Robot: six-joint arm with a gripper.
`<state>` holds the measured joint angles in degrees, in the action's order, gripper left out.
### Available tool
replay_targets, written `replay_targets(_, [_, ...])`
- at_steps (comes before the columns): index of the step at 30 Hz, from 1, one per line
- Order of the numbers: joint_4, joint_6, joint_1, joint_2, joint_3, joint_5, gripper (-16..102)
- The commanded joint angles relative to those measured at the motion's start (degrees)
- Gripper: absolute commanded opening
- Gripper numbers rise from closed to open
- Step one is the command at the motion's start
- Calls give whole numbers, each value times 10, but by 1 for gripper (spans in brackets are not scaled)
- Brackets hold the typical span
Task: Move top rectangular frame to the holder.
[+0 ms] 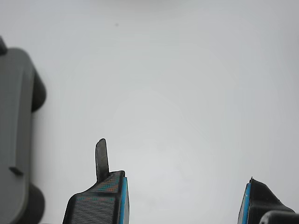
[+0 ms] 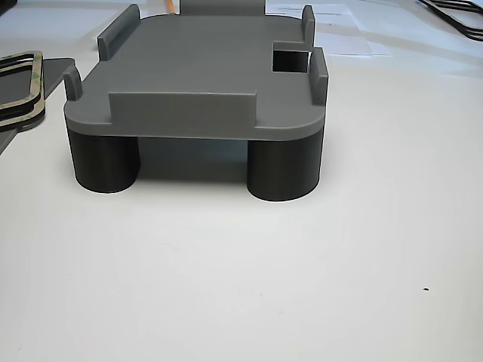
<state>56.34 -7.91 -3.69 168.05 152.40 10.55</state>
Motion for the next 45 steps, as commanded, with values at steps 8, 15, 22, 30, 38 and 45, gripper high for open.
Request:
replay_targets(8, [-136,53,6,-25,-25,-16,100])
replay_targets(15, [-78,15,-116,-181,-156,57,100])
replay_targets(22, [54,-85,-265,-348,-310,108,100])
replay_targets(30, [212,-206,-381,-480,-430,84,100])
replay_targets(38, [291,-292,-468,-550,-464,43,100])
replay_targets(45, [311,-306,-490,-630,-491,4,100])
